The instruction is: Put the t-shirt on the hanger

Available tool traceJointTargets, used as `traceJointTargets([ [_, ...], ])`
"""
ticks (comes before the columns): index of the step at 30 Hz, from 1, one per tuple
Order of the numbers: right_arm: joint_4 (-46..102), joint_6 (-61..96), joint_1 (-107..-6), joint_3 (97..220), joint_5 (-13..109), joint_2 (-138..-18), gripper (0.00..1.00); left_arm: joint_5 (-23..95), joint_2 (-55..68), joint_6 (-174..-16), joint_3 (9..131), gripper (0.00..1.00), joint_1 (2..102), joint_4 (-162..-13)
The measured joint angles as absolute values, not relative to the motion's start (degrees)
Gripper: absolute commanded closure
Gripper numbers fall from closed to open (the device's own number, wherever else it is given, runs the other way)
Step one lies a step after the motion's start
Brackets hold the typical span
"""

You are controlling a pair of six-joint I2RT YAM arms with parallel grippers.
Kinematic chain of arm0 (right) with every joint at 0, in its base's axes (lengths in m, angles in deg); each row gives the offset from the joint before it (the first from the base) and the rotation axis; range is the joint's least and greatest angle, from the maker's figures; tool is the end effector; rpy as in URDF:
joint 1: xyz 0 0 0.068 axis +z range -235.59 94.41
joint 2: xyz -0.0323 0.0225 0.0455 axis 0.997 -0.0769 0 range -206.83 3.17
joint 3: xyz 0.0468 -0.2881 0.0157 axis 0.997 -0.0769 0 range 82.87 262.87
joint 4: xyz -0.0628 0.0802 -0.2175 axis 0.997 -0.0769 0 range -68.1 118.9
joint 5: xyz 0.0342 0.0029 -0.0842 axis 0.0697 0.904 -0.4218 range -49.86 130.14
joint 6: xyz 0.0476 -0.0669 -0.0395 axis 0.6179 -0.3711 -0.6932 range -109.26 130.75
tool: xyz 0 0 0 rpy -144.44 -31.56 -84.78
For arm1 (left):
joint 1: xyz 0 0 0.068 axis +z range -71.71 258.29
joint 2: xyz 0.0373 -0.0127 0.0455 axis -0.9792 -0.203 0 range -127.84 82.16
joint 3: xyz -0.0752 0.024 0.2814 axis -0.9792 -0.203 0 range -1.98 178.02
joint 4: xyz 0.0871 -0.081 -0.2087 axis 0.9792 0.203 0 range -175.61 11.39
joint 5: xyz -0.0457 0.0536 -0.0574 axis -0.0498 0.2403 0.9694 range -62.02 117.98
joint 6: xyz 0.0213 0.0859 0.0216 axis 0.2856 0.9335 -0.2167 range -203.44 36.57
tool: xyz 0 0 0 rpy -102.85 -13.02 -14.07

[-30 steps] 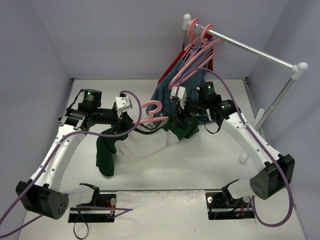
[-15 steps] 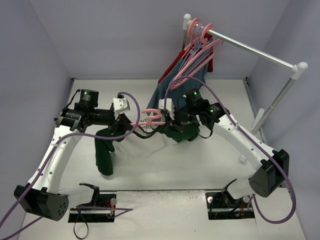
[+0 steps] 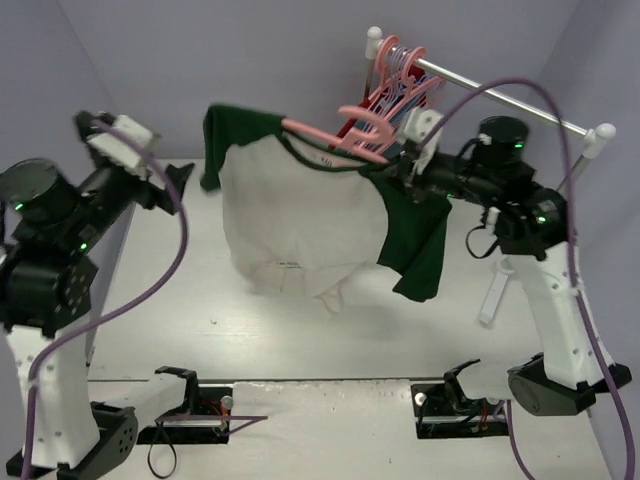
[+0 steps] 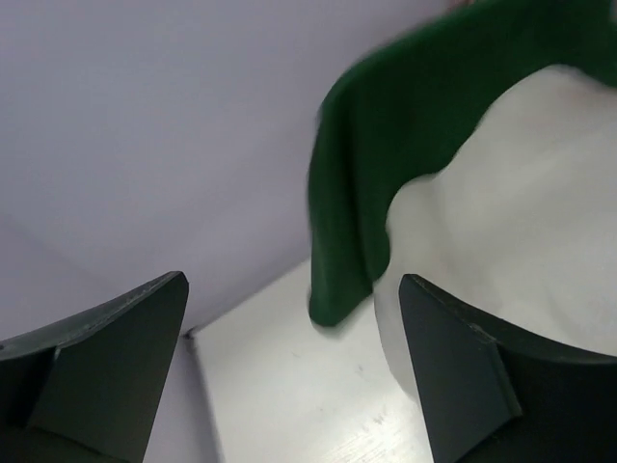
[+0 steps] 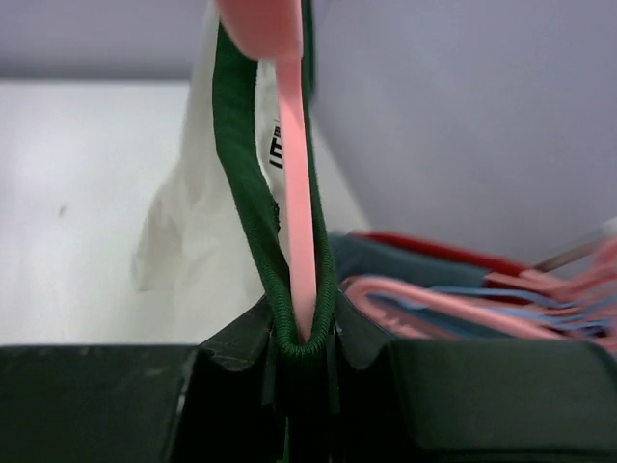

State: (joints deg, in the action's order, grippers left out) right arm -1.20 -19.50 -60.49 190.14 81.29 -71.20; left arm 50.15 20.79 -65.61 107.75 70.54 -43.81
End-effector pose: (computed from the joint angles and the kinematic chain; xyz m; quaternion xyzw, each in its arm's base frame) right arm 0.1879 0.1474 0.5647 -0.5253 0.4536 0.2117 0.6881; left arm 0.1299 -0.0486 0.5858 0.2845 0.6052 -0.0632 0.7408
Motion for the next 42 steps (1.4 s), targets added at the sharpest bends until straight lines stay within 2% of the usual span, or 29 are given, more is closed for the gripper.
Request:
traceJointTargets([
  [2, -0.99, -17.07, -60.81, 196.22, 81.13, -71.01, 1.00, 43.69, 22.03, -68.39, 109.52, 0.12, 70.54, -45.30],
  [5, 0.45, -13.32, -60.81, 198.22, 81.17, -69.76, 1.00, 35.54, 25.18, -71.96, 110.28, 0.12, 70.52, -46.94],
  [12, -1.62, -5.03, -60.84, 179.51, 79.91, -62.35, 1.00, 27.72, 27.03, -74.00, 105.69, 0.13, 69.26, -47.37],
  [19, -14.50, -0.04, -60.92, 170.77, 55.72, -58.40, 1.00, 26.38, 23.84, -74.86, 104.01, 0.12, 67.85, -46.70],
  [25, -21.41, 3.31, -60.79, 172.90, 32.61, -54.46, 1.00, 27.52, 20.27, -76.96, 104.01, 0.12, 67.35, -46.72],
  [30, -27.23, 3.16, -61.72, 178.63, 21.21, -59.50, 1.00, 29.43, 17.82, -78.89, 103.57, 0.12, 67.08, -46.76],
  [36, -27.60, 2.03, -64.70, 180.59, 20.83, -65.09, 1.00, 30.52, 18.06, -79.42, 100.86, 0.12, 66.72, -46.51],
  [42, -25.22, -3.55, -65.32, 173.77, 37.49, -59.54, 1.00, 30.51, 20.01, -79.26, 99.33, 0.12, 66.65, -46.55],
])
